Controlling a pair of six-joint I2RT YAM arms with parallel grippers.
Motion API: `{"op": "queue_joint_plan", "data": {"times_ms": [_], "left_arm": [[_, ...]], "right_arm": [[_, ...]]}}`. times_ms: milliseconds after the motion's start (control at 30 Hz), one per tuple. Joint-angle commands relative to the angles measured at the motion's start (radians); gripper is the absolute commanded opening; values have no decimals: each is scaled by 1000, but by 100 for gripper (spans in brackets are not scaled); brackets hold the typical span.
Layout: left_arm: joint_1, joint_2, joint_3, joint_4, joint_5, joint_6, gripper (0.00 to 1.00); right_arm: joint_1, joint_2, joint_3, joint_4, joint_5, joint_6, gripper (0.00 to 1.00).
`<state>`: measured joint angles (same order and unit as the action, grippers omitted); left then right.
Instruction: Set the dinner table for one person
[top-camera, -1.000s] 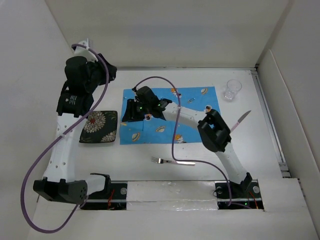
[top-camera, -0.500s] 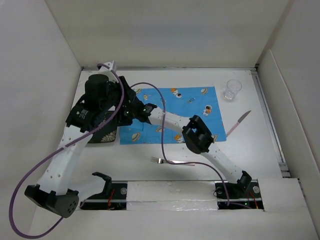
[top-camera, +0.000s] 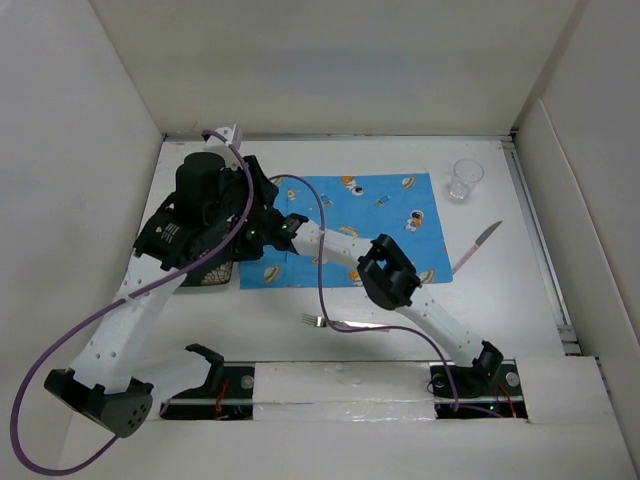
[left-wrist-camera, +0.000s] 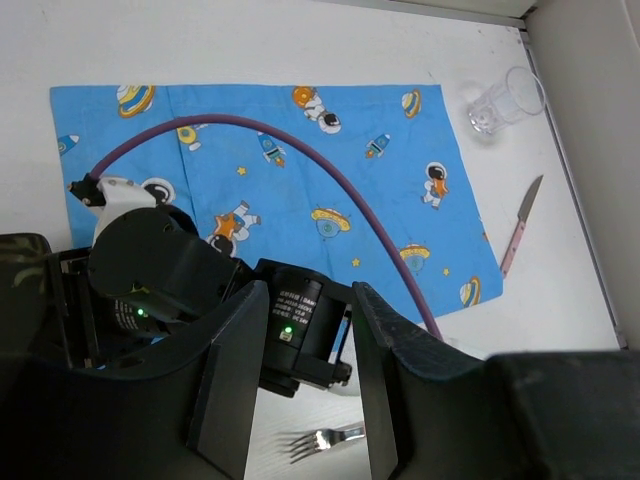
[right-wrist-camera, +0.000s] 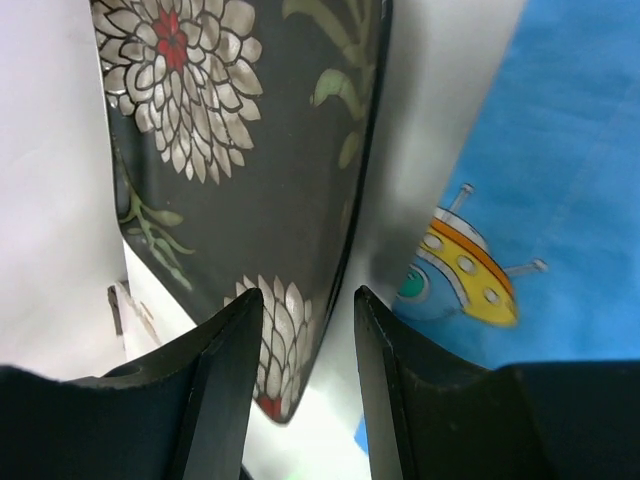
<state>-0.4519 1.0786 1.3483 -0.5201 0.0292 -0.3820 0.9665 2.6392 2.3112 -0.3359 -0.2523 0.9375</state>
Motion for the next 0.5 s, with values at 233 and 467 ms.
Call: {"op": "queue_joint_plan", "data": {"times_ms": [233, 467], "left_arm": [[-50, -32, -3, 12, -83, 15, 35], [-50, -25, 74, -32, -208, 60, 35]], "right_arm": [[28, 100, 33, 172, -61, 150, 19], [18, -5, 5, 369, -99, 182, 0]]}}
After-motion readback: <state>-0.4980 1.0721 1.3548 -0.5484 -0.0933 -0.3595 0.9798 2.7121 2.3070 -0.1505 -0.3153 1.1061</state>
